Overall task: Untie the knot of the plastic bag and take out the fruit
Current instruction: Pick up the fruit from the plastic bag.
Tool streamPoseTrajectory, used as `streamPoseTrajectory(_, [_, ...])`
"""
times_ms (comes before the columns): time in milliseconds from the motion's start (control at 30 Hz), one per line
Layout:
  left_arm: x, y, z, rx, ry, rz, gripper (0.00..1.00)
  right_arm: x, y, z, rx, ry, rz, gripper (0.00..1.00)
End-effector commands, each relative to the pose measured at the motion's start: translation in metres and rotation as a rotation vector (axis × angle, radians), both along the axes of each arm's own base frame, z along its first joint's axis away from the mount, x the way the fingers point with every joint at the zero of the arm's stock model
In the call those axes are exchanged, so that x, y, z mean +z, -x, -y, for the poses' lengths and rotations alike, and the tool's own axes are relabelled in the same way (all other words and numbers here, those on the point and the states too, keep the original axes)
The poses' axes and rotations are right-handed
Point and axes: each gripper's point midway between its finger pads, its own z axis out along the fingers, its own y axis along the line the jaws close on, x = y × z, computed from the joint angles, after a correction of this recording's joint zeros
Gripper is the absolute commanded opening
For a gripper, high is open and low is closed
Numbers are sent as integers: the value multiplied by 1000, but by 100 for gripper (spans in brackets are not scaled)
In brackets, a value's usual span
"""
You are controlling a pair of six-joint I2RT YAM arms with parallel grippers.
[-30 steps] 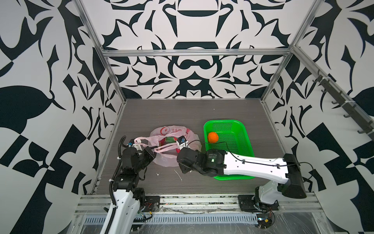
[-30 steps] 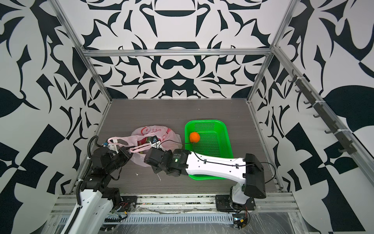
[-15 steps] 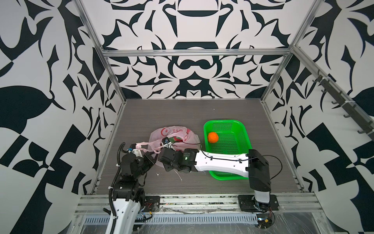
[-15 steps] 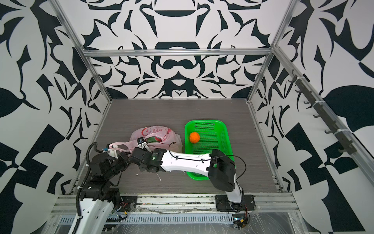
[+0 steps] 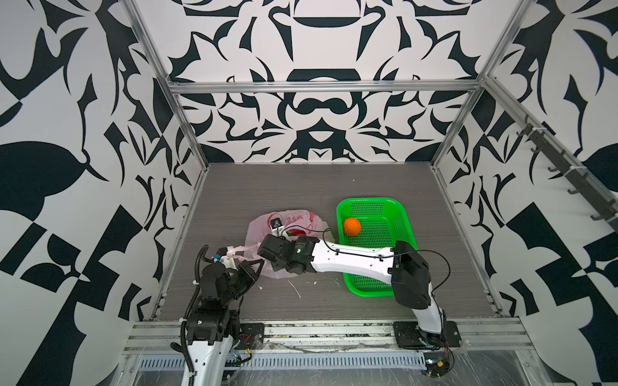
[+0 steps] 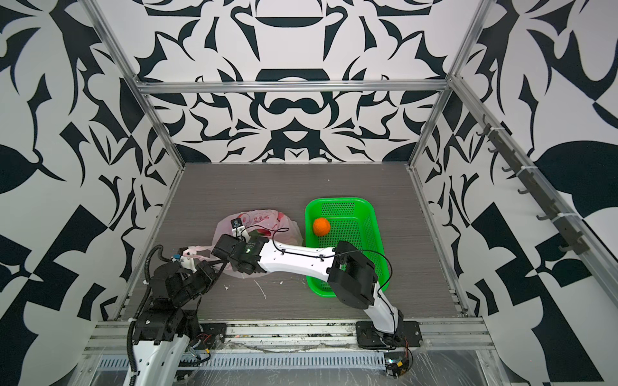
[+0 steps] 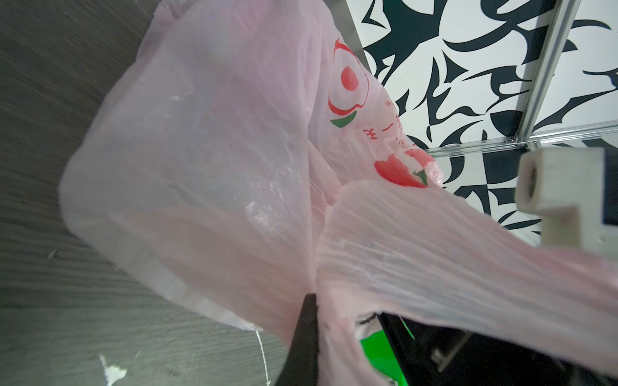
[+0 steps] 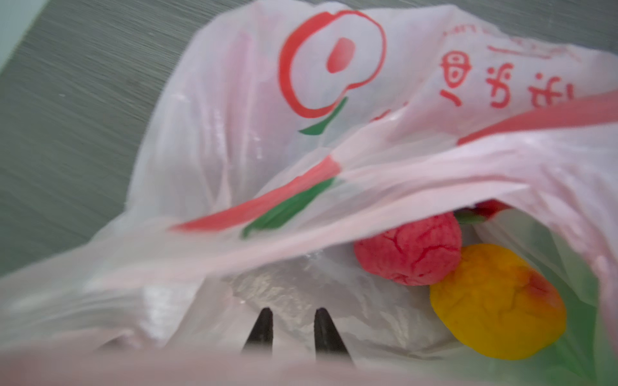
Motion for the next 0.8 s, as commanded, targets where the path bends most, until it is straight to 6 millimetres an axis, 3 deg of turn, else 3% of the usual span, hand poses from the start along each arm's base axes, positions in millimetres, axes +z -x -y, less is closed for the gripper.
streamPoseTrajectory(0, [-16, 7, 3, -16, 13, -58, 0, 13, 1, 19, -57, 14, 12, 26])
streamPoseTrajectory(333, [-23, 8, 4, -23, 10, -76, 0, -6, 16, 61, -139, 83, -44, 26])
streamPoseTrajectory(500, [-27, 10, 4, -29, 13, -88, 0, 1, 12, 54, -128, 63, -28, 28])
streamPoseTrajectory(767, [-33, 16, 5, -38, 7, -100, 0, 13, -14, 43, -142, 88, 24, 37])
